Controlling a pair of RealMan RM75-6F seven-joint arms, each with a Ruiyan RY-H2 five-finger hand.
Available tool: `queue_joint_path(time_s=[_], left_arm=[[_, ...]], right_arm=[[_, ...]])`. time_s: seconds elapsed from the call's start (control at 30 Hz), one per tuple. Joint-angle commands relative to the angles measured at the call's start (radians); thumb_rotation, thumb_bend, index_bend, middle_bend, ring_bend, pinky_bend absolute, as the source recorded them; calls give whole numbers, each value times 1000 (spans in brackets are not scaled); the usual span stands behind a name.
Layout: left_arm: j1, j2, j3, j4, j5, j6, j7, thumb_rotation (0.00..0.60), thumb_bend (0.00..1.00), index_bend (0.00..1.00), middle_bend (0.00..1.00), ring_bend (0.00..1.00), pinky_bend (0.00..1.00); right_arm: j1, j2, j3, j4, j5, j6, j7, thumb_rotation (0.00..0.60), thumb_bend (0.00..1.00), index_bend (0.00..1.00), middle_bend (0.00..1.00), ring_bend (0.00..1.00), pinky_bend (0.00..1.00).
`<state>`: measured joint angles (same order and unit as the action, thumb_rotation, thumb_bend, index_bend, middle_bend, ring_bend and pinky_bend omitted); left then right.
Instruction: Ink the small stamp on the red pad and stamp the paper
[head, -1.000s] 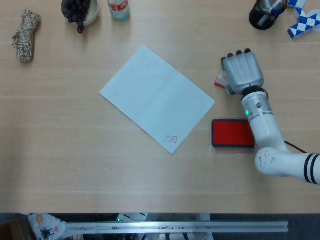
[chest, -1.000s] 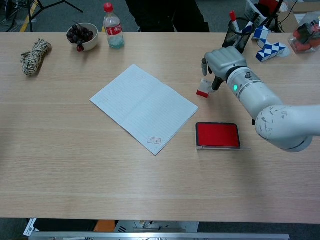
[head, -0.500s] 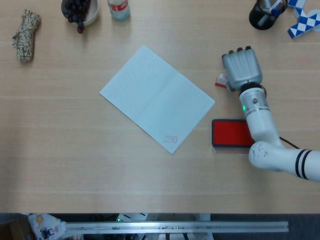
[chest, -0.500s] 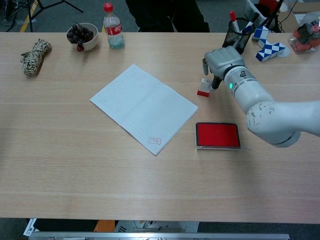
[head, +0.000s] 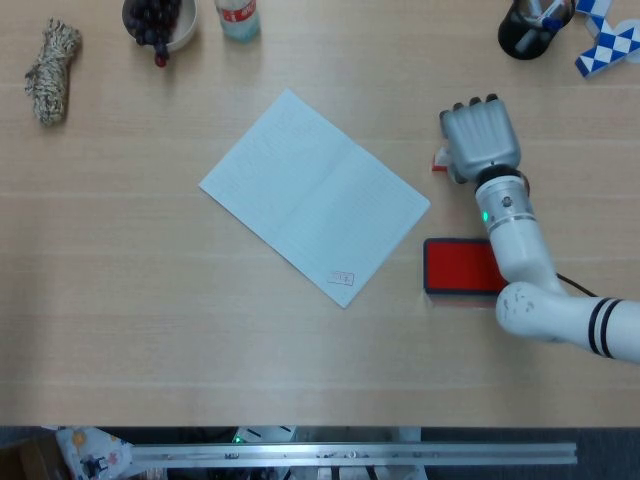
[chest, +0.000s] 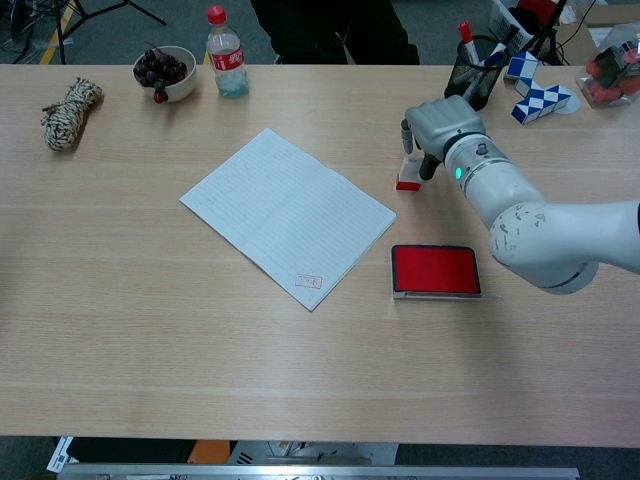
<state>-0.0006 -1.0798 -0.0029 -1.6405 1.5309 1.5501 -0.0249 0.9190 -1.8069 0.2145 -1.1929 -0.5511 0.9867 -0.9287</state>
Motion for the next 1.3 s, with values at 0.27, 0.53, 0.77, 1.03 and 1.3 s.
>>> queue_joint_path(time_s=[0.27,0.53,0.77,1.03,1.3], left_arm=[[2,4,-1,1,-6,-3,-1,600,192,124,115,186,169],[3,3,-1,2,-9,-5,-1,600,193,124,115,187,168],[3,3,-2,5,-13,-7,-3,600,192,124,115,187,168],[4,2,-4,7,-17,-8,-5,600,192,124,115,187,169],[7,5,-5,8,-19,-5,-7,600,193,124,115,187,169]], right_arm=[[0,-11,-2,12,14,-8,1,600,266,501,426,331,297],[4,-14,0,20,23,-12,-2,600,273,503,426,331,297],[9,-23,0,34,35,-20,-9,600,298,540,429,331,297],[16,-36,1,58,40,-35,-9,600,336,588,450,336,299],[-1,16,-11,-8,-7,-31,22,600,360,620,464,344,300]])
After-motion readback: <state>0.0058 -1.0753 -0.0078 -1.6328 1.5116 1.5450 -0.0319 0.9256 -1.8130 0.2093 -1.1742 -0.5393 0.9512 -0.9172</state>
